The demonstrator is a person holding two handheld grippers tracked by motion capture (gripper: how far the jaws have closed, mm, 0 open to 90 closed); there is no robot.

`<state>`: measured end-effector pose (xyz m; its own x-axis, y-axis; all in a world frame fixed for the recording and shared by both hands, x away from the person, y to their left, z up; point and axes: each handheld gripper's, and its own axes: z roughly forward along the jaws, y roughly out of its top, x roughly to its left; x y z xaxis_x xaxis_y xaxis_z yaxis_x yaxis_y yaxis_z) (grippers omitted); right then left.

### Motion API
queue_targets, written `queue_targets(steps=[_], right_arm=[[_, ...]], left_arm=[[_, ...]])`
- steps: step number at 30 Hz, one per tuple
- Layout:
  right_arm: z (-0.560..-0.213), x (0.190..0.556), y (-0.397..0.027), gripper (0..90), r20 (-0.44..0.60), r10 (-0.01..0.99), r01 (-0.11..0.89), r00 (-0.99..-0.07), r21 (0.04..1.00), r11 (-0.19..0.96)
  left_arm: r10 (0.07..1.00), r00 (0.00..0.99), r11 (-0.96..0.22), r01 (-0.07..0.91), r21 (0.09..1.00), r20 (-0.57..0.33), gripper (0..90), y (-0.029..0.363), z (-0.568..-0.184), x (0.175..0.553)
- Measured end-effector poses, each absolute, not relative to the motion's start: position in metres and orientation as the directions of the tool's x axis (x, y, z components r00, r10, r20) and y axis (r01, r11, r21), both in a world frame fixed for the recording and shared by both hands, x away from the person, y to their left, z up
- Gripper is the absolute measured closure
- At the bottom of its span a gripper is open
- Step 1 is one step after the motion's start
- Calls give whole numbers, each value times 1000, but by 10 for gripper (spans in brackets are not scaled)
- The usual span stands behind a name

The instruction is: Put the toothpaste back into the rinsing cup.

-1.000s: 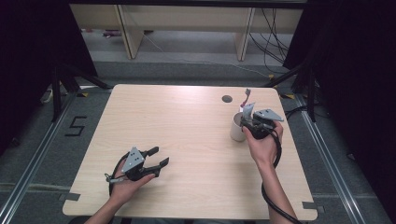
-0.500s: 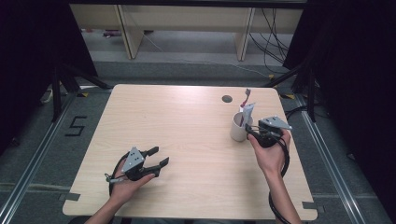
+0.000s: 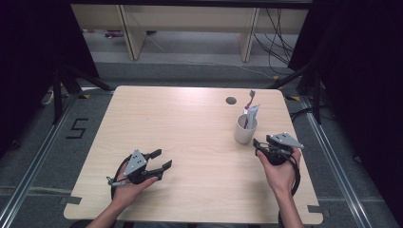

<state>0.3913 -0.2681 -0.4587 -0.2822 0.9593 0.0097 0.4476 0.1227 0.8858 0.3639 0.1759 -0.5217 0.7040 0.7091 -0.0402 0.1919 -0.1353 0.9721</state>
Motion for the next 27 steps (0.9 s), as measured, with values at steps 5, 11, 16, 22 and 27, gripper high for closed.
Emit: queue_targets(steps=[5,11,16,22,27], right_arm=[[-469,381,-273,441,37,961,462,-274,882,98],[-481,374,-276,440,32,960,458,-278,883,103],[-491,368,-274,440,70,963,460,-261,886,60],[-498,365,-275,441,48,959,432,-281,898,82],[-500,363,-272,442,58,957,422,-286,904,71]], left_arm=[[706,706,-120,188,975,-49,373,175,-523,365],[707,706,-122,187,975,-47,373,175,-523,365],[710,702,-119,190,974,-51,373,176,-522,365],[710,703,-118,190,975,-51,373,176,-522,365],[706,707,-121,191,974,-51,373,175,-523,365]])
